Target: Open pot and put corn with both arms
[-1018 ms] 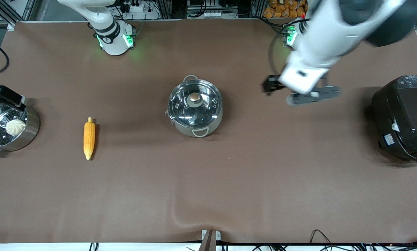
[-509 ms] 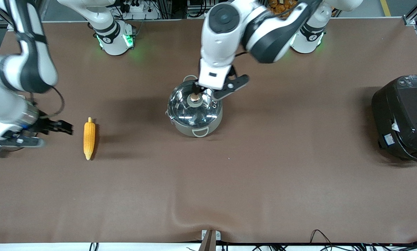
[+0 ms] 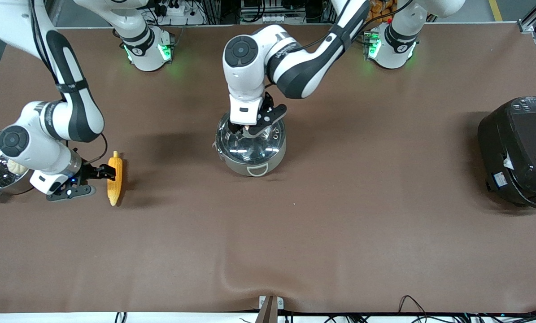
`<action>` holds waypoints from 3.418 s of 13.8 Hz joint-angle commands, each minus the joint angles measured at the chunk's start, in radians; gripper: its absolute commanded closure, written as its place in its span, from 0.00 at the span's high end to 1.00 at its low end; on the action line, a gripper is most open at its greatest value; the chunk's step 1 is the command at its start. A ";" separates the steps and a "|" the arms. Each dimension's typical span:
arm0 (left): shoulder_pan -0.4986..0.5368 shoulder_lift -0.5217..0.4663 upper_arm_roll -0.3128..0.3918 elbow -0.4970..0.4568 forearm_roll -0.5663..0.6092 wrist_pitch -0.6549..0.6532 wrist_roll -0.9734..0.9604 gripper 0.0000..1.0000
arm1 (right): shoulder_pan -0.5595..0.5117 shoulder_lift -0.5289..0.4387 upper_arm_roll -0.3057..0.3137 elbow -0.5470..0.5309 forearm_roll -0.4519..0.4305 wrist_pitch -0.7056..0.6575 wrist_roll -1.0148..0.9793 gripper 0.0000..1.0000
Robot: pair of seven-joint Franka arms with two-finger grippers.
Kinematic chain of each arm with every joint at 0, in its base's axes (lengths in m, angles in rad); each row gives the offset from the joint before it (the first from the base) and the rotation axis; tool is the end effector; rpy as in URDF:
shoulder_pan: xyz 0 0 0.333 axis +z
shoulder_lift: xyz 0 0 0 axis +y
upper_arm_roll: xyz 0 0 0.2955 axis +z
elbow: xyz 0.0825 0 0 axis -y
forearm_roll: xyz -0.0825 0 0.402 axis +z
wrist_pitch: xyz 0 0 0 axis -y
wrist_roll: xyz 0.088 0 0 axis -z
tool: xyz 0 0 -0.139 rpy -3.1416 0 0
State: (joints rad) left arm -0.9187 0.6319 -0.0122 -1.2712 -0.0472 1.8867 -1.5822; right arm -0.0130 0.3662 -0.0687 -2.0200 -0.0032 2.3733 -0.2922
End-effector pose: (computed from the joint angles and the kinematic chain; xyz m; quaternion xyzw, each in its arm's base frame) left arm 0.4356 -0.5906 0.3293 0.9443 0.3280 -0.0272 0.0003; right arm 0.6027 -0.0499 0.2037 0.9940 0.1084 -0.0084 0.0121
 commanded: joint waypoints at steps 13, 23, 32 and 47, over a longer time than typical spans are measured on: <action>-0.035 0.058 0.015 0.016 0.010 -0.006 -0.039 1.00 | -0.048 0.100 0.015 -0.063 0.028 0.095 -0.097 1.00; -0.028 0.062 0.017 0.016 0.003 -0.006 -0.065 0.85 | -0.039 0.112 0.017 -0.062 0.068 0.086 -0.102 0.37; -0.026 0.065 0.018 0.018 0.000 -0.004 -0.096 0.11 | -0.041 0.023 0.056 0.128 0.117 -0.279 -0.088 0.27; 0.272 -0.240 0.017 -0.062 0.012 -0.219 0.291 0.00 | -0.016 -0.035 0.286 0.518 0.146 -0.828 0.447 0.30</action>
State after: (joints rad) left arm -0.7397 0.4661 0.0164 -1.2641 -0.0446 1.6958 -1.4300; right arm -0.0250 0.3595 0.1564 -1.5026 0.1367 1.5766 0.0476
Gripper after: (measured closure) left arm 0.498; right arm 0.643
